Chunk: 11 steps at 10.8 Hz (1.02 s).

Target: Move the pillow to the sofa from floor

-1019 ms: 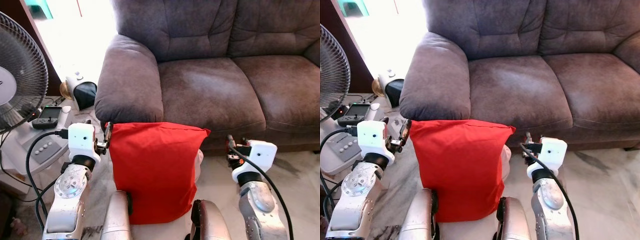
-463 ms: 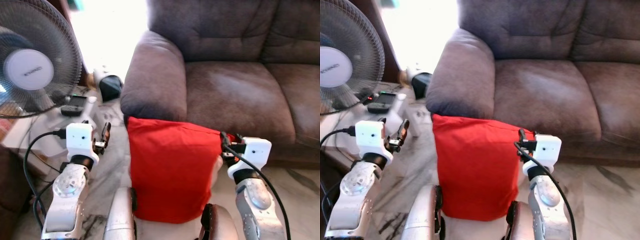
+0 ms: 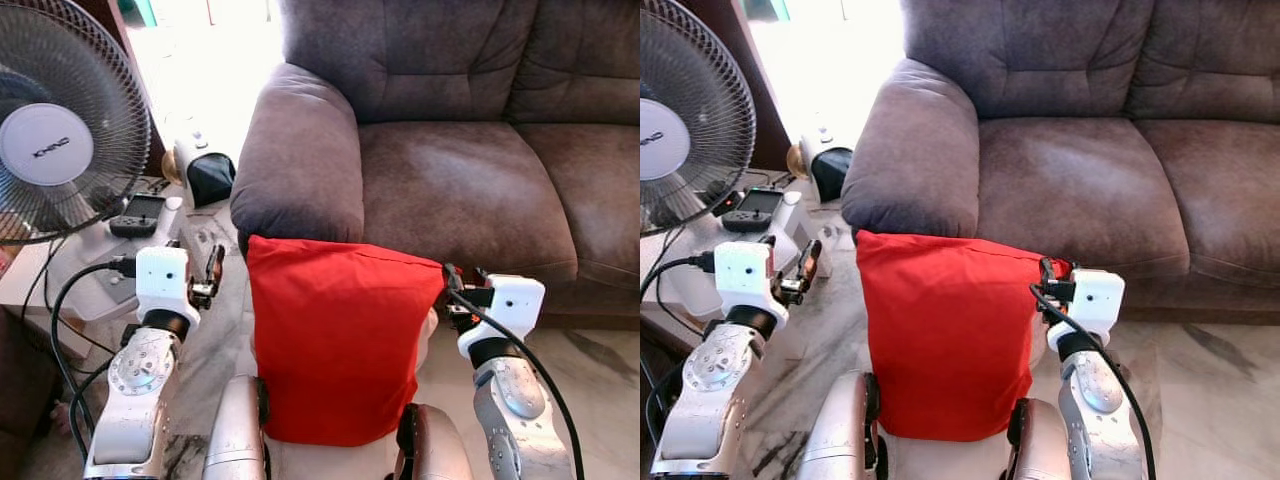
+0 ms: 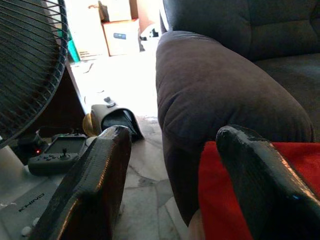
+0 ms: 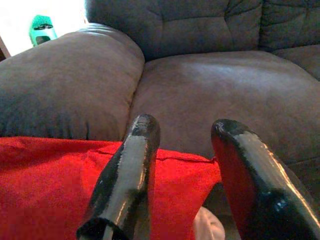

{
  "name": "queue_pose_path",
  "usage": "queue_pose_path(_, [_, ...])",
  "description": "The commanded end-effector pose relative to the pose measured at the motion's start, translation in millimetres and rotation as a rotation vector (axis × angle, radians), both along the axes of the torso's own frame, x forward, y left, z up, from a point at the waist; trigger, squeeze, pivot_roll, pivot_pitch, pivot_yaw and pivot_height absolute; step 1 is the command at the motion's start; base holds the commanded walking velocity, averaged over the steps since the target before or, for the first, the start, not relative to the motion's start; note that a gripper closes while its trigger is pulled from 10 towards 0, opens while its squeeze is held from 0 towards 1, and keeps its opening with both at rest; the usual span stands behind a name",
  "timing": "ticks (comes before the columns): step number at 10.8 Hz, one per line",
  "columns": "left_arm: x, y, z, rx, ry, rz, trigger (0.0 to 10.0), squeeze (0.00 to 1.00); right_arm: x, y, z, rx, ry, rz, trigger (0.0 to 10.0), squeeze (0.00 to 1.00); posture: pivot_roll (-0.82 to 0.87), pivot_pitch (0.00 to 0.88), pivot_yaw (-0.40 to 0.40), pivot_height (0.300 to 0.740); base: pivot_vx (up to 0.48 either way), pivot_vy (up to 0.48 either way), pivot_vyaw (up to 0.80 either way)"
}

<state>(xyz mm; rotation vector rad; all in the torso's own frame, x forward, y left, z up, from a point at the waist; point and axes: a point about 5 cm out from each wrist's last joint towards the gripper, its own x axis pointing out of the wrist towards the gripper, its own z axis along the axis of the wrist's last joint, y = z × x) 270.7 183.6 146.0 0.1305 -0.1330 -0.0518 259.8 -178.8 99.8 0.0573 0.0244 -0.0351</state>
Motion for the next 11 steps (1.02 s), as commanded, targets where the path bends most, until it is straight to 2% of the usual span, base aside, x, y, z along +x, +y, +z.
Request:
queue_pose_path(1, [1.3, -0.4, -3, 0.024, 0.023, 0.001, 10.0, 0.0, -1.4, -2.0, -3, 0.004, 0.012, -0.006, 10.0, 0.0, 0.06, 0.094, -0.001, 0.572, 0.262, 0.0, 0.0])
queue_pose_path(3, [1.6, -0.8, -3, 0.025, 0.022, -0.002, 10.0, 0.0, -1.1, -0.4, -3, -0.025, 0.011, 0.002, 10.0, 0.0, 0.06, 0.093, 0.0, 0.572, 0.268, 0.0, 0.24])
queue_pose_path(8, [1.0, -1.9, -3, 0.024, 0.018, -0.009, 10.0, 0.0, -1.0, -1.3, -5, -0.003, 0.014, -0.011, 10.0, 0.0, 0.06, 0.093, 0.0, 0.572, 0.269, 0.0, 0.0])
queue_pose_path(10, [0.7, -5.3, -3, 0.014, 0.013, -0.035, 10.0, 0.0, -1.4, -2.7, -9, -0.005, 0.034, -0.025, 10.0, 0.0, 0.06, 0.093, 0.001, 0.572, 0.0, 0.0, 0.0])
queue_pose_path(11, [0.7, -5.7, -3, 0.018, 0.018, -0.037, 10.0, 0.0, -1.1, -5.2, -15, -0.015, 0.077, -0.045, 10.0, 0.0, 0.06, 0.095, 0.001, 0.572, 0.0, 0.0, 0.0])
